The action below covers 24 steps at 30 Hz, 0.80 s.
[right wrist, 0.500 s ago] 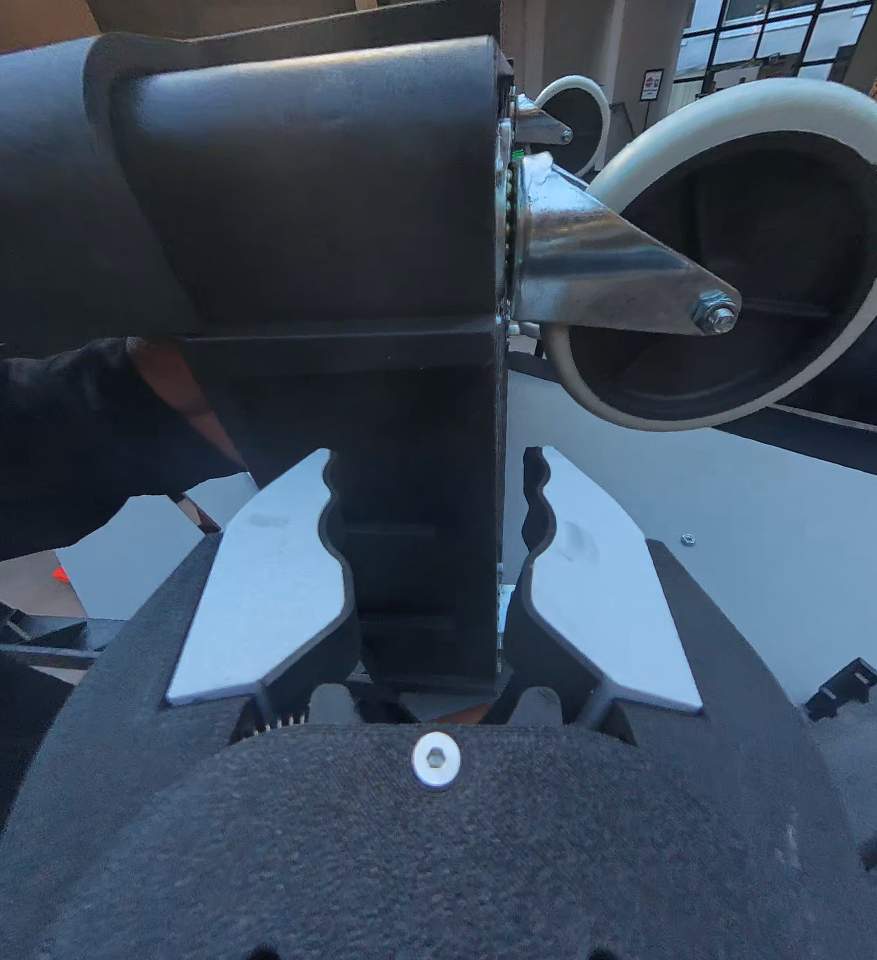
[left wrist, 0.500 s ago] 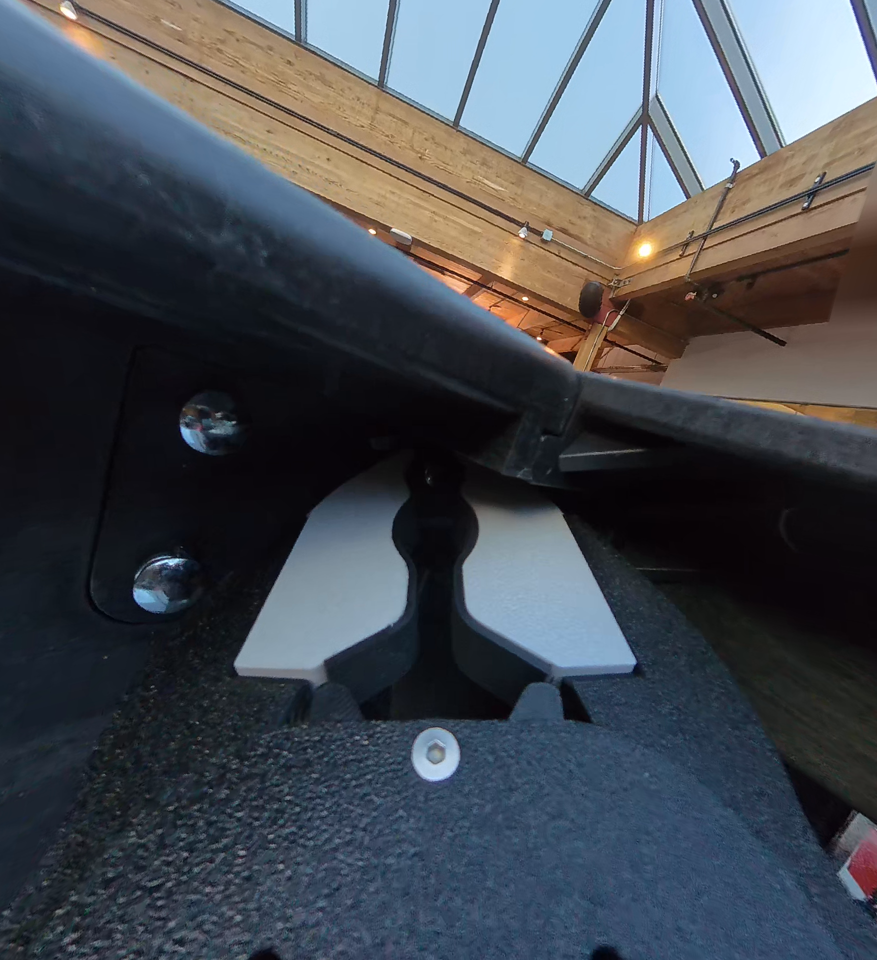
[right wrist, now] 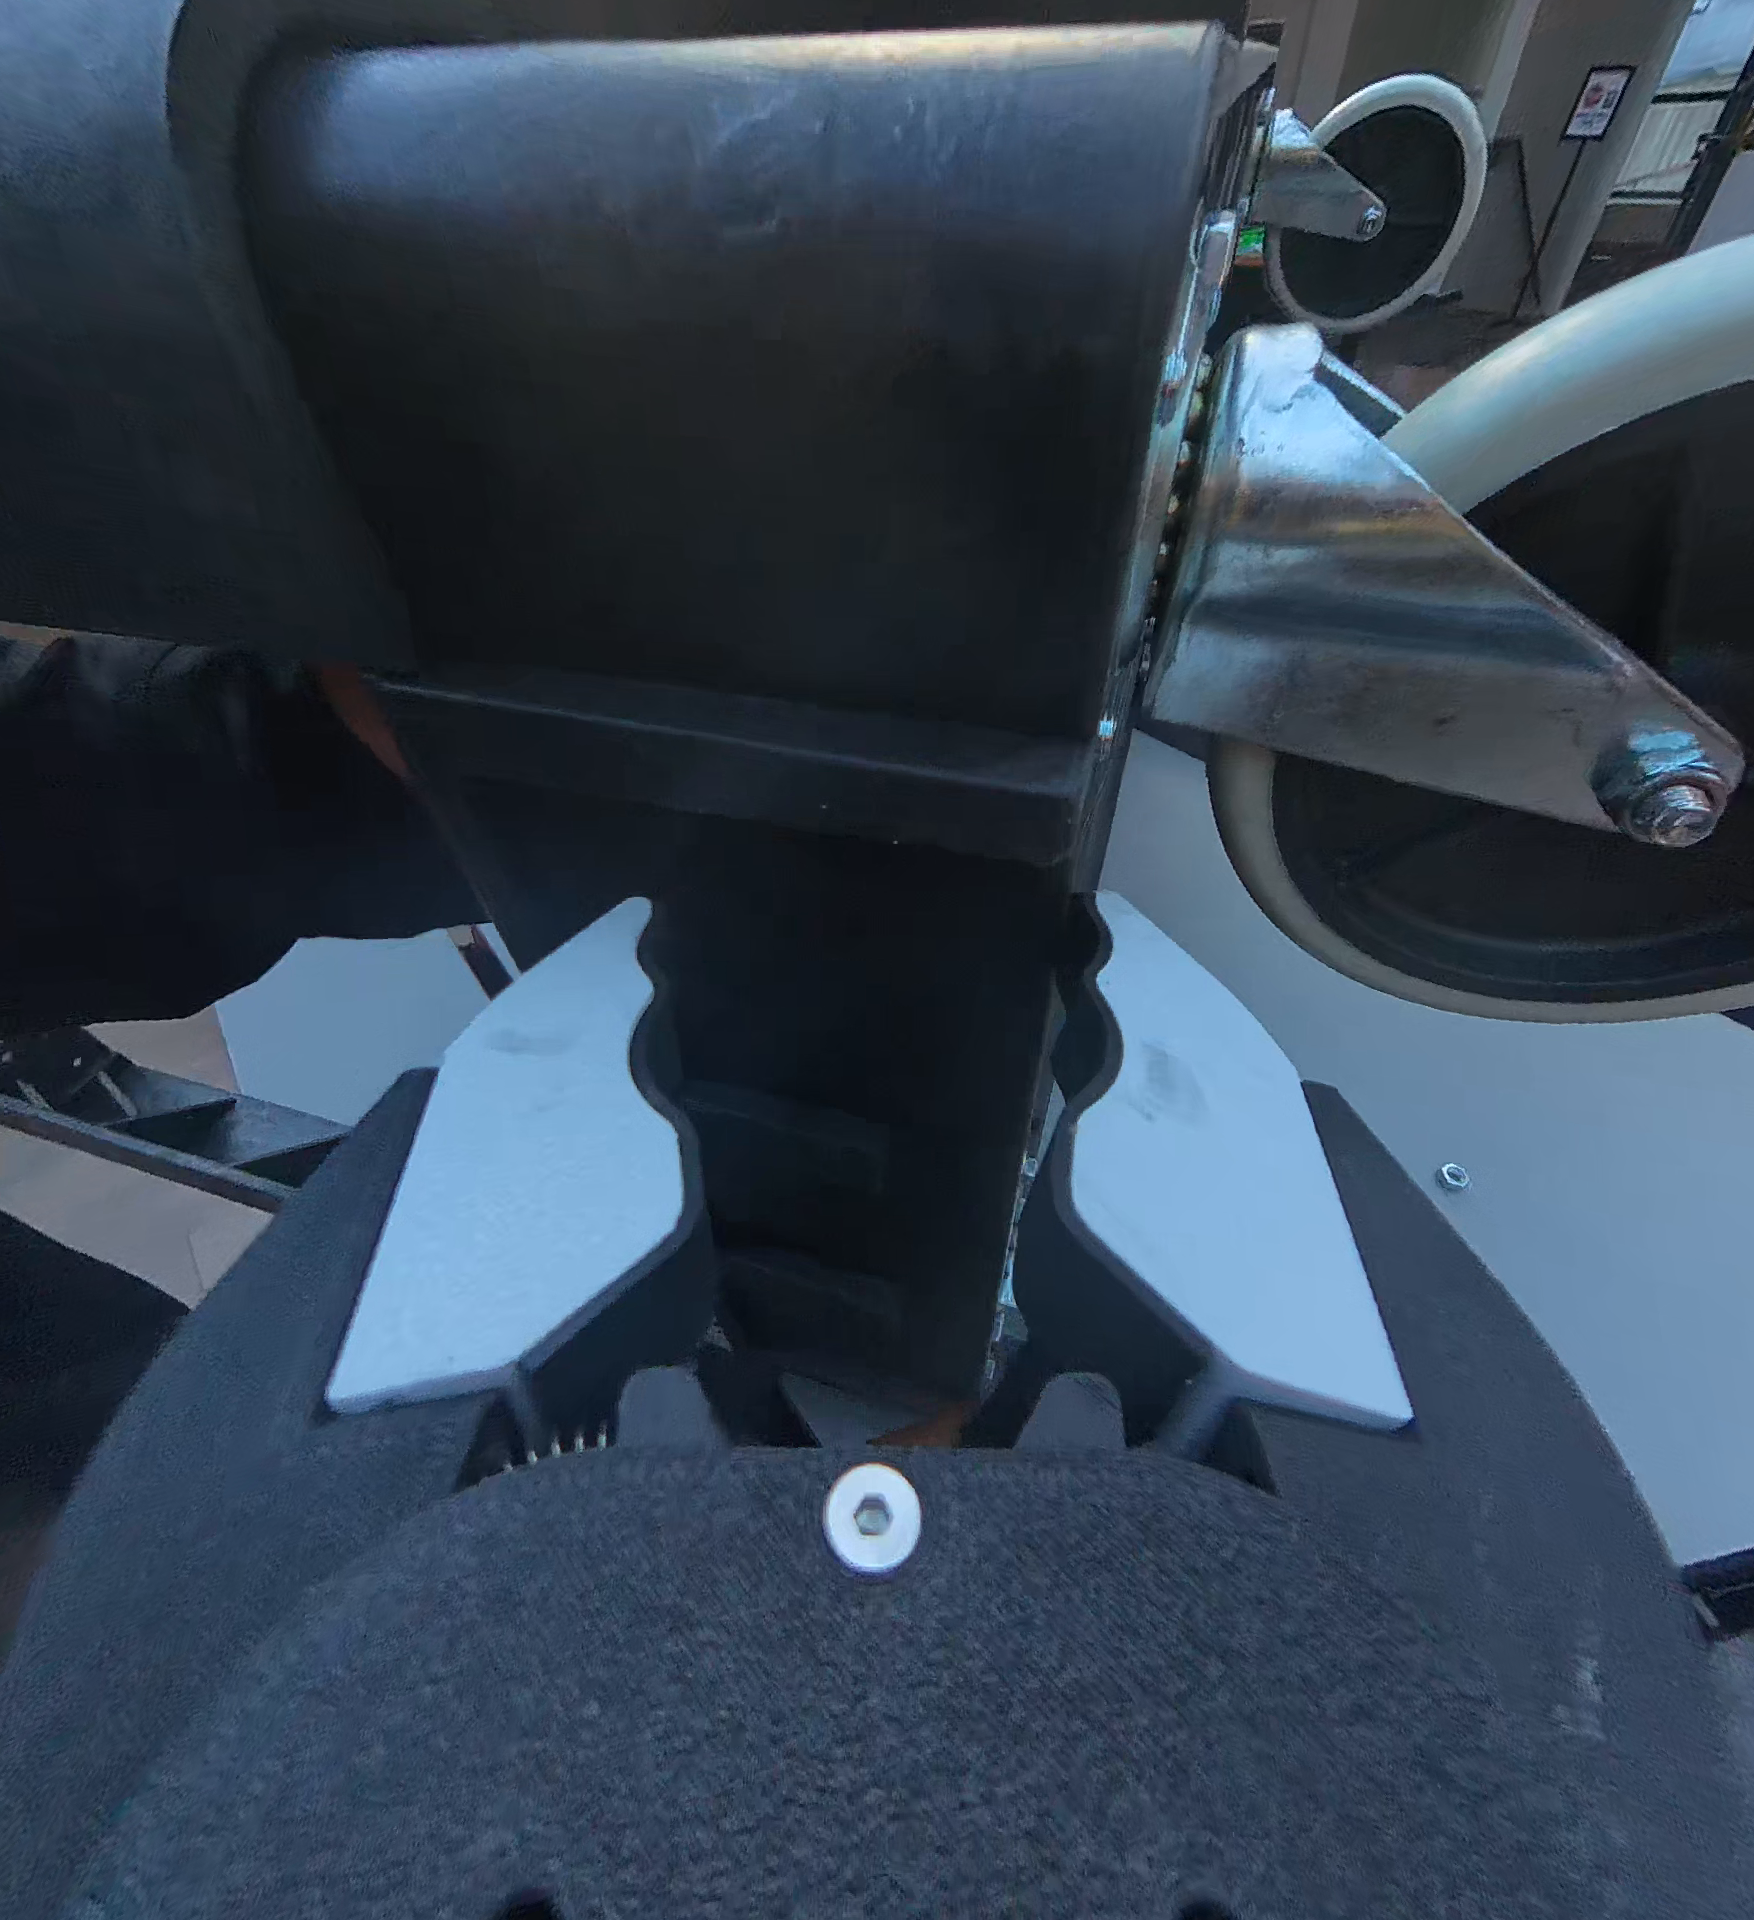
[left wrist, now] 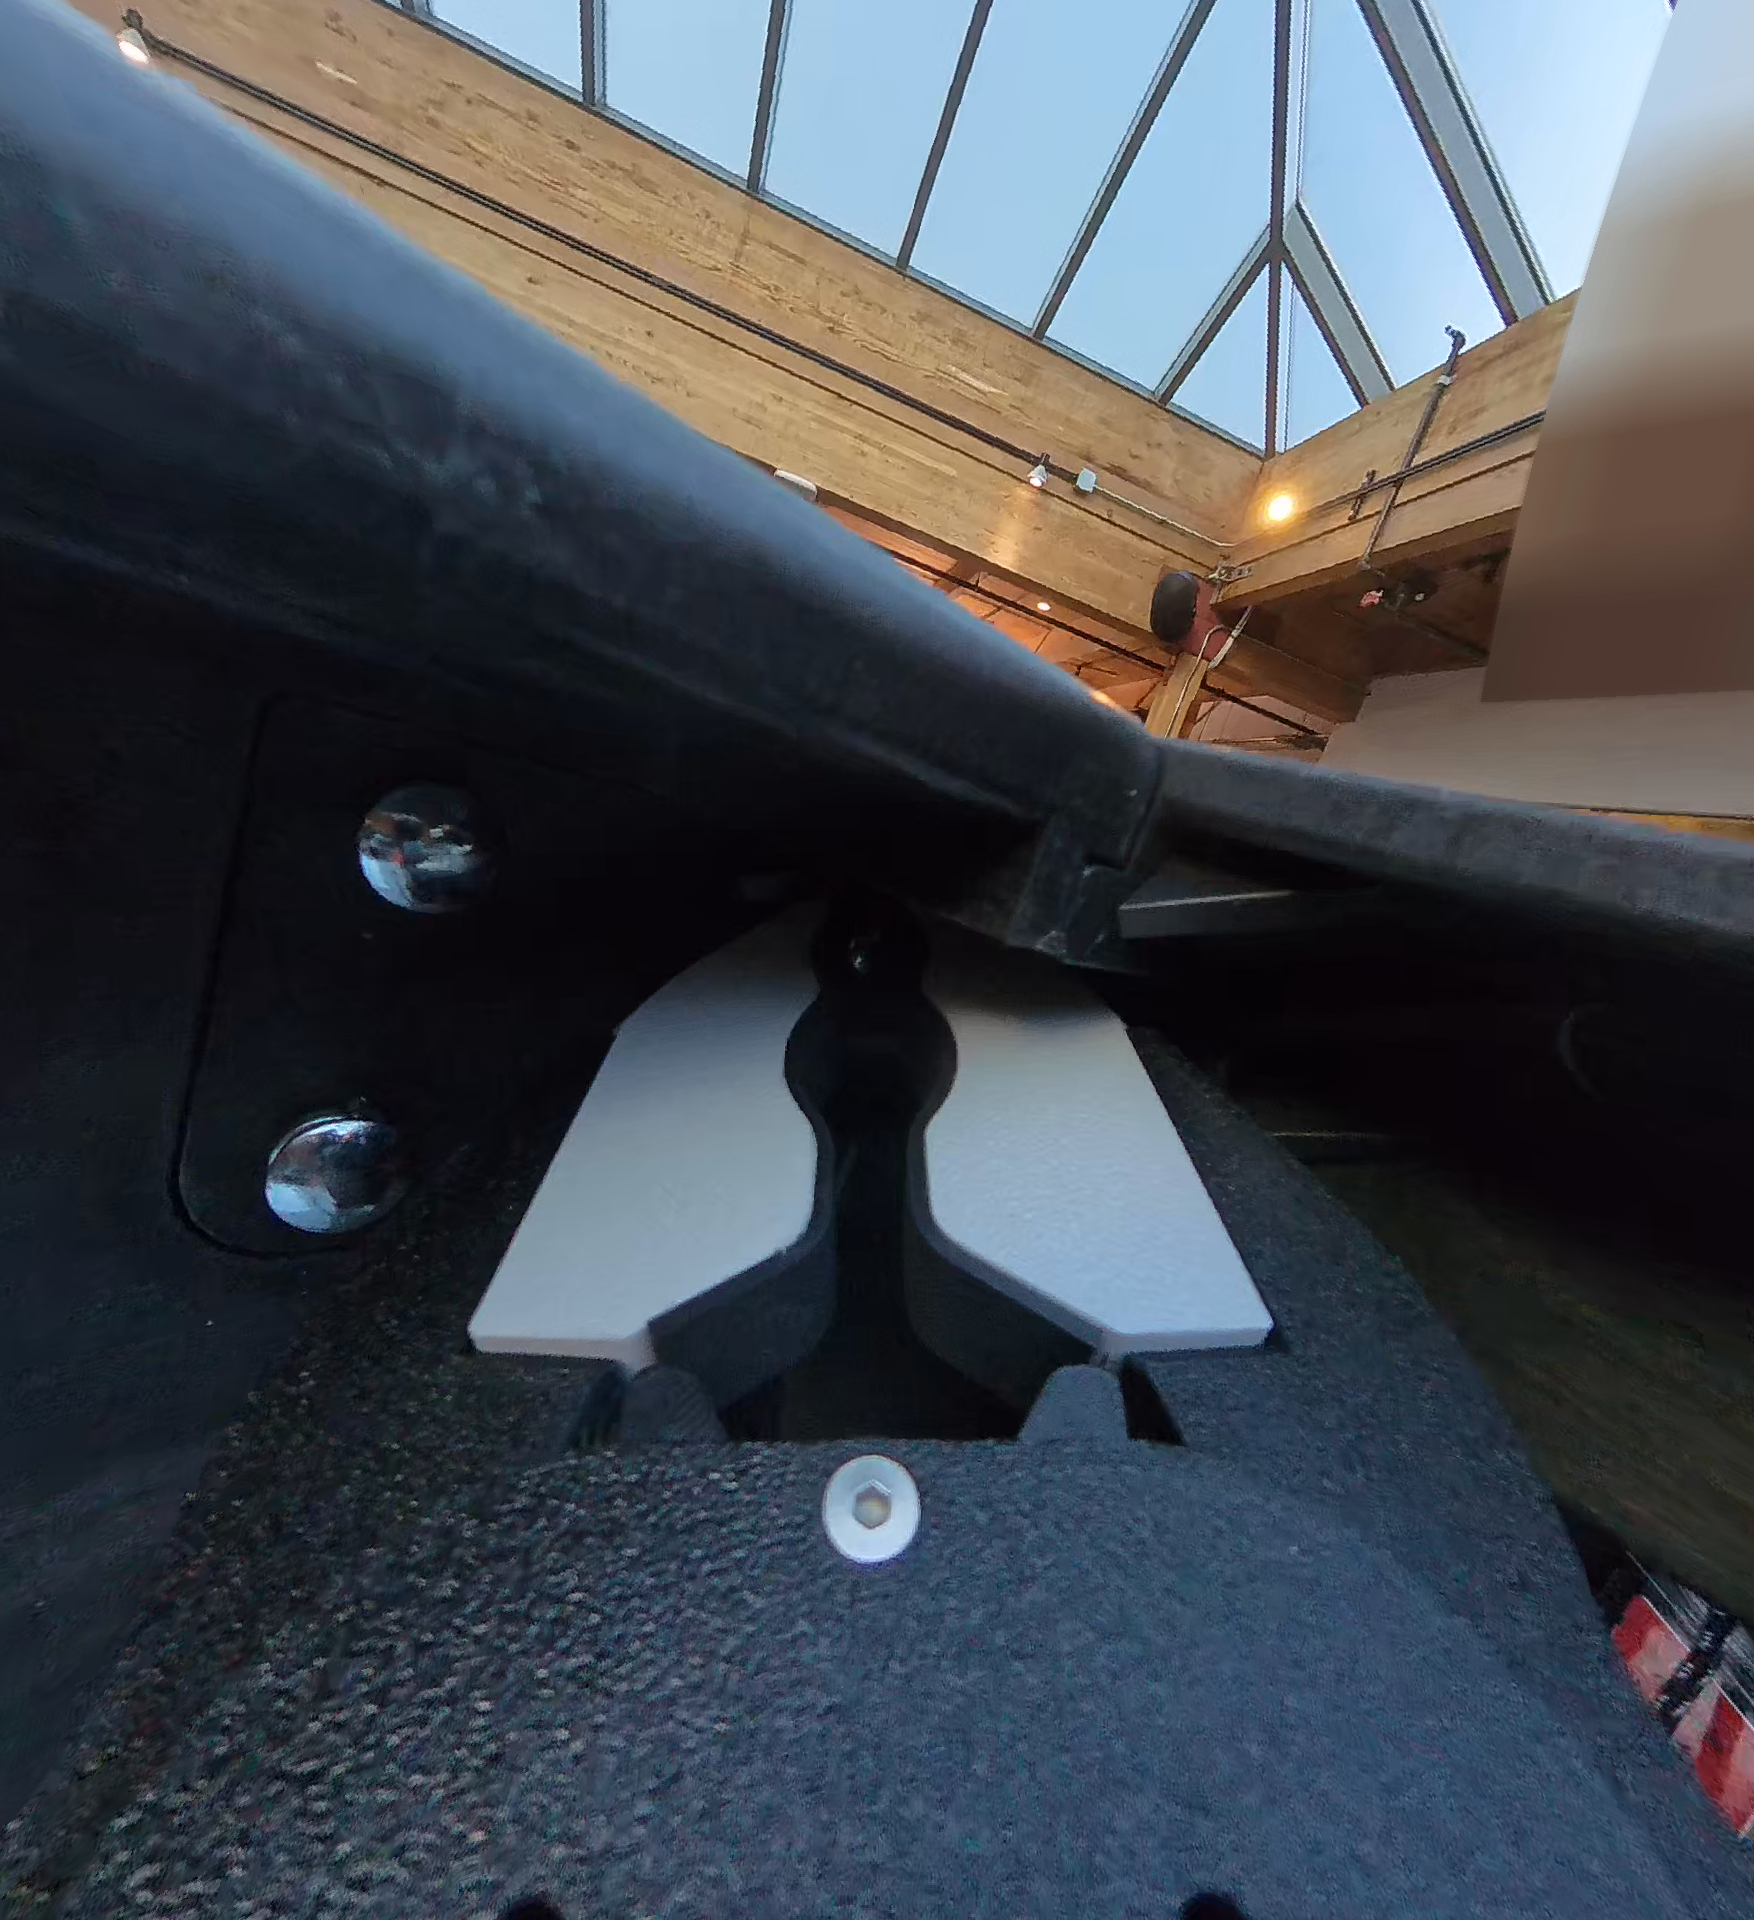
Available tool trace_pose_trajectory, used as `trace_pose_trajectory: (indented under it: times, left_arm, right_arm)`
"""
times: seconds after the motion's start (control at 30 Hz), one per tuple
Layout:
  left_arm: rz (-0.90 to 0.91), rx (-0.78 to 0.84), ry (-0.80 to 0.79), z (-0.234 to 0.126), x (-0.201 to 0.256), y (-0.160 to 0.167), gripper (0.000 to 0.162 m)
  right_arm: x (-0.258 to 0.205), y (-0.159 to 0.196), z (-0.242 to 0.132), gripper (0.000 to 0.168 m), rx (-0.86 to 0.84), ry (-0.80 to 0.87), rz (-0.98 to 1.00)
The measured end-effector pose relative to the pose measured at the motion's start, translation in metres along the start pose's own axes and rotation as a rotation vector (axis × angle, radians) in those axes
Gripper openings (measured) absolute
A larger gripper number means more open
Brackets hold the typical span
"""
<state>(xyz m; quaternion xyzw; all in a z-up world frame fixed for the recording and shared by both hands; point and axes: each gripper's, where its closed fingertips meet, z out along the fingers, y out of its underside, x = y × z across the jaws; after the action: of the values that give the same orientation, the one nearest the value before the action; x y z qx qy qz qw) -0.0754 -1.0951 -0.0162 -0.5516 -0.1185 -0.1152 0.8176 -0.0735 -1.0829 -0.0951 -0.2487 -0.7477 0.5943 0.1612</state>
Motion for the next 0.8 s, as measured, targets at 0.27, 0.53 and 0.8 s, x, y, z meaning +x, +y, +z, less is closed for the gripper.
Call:
trace_pose_trajectory:
  times: [0.27,0.53,0.8]
  left_arm:
    - [0.017,0.020,0.001,0.0005,-0.0014,-0.0004,0.008]
    - [0.064,0.003,-0.031,-0.0001,-0.0017,-0.0004,0.007]
    - [0.064,0.014,-0.021,-0.0001,-0.0007,-0.0007,0.007]
  right_arm:
    - [-0.0032,0.0033,0.0005,0.081,-0.099,0.011,-0.035]
    - [-0.0060,0.0053,0.0008,0.087,-0.141,0.018,-0.061]
    - [-0.0069,0.0017,0.0018,0.088,-0.089,0.023,-0.001]
